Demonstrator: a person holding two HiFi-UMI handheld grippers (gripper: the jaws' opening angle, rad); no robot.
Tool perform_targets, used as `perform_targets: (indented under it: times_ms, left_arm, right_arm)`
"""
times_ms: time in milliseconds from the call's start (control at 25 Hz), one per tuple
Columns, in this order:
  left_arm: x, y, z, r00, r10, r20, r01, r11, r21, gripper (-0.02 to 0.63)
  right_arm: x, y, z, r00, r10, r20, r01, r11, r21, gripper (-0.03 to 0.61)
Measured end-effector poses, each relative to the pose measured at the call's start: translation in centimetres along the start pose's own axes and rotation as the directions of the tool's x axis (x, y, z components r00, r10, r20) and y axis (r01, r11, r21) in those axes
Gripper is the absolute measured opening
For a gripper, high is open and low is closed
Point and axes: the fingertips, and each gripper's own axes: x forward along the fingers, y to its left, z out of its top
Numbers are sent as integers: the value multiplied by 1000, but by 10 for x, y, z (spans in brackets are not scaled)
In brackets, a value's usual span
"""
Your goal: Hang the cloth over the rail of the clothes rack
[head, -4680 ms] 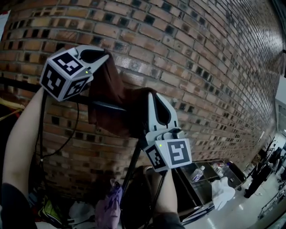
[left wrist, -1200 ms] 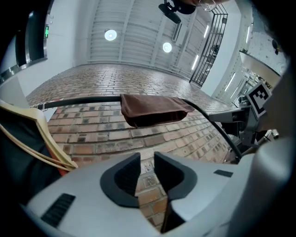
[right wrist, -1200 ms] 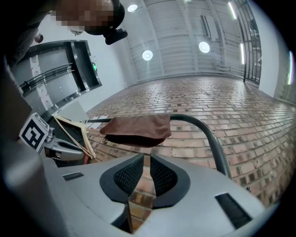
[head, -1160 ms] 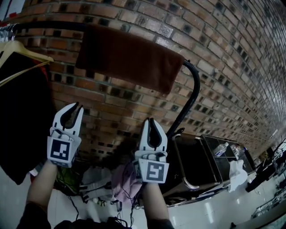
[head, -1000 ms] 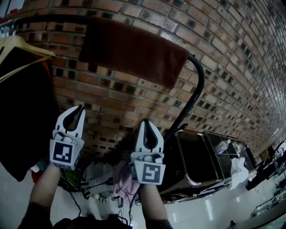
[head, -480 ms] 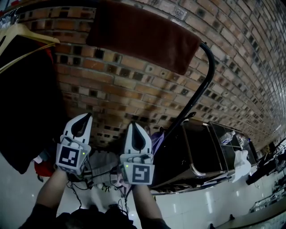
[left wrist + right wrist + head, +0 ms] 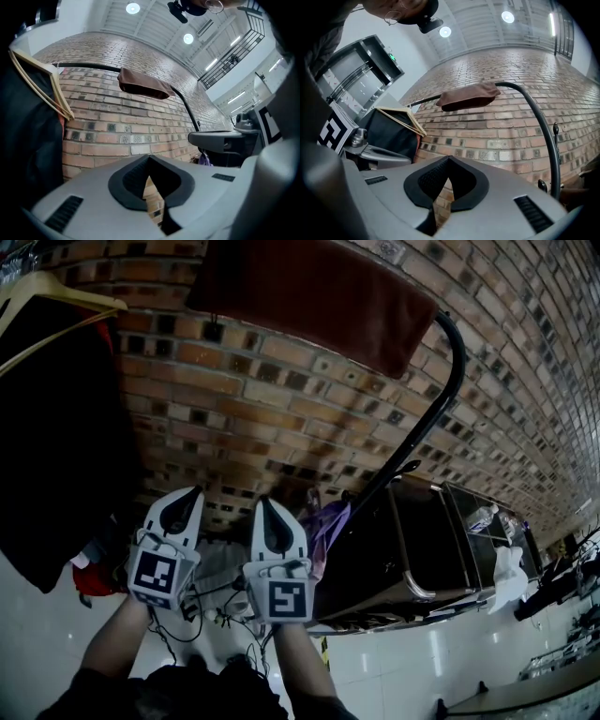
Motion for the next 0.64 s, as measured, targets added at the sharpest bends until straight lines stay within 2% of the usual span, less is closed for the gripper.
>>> perform_targets:
  times_ms: [160, 640]
  left_arm:
    - [-4, 0, -2, 1000, -1, -13, 1, 1000, -25, 8]
    - [1, -5, 1, 1000, -5, -22, 5, 1000, -10, 8]
  right_arm:
    - [-6, 0, -6, 1000, 9, -30, -9, 1000, 3, 29]
    - [-6, -9, -1, 1000, 1, -30, -2, 1000, -29, 29]
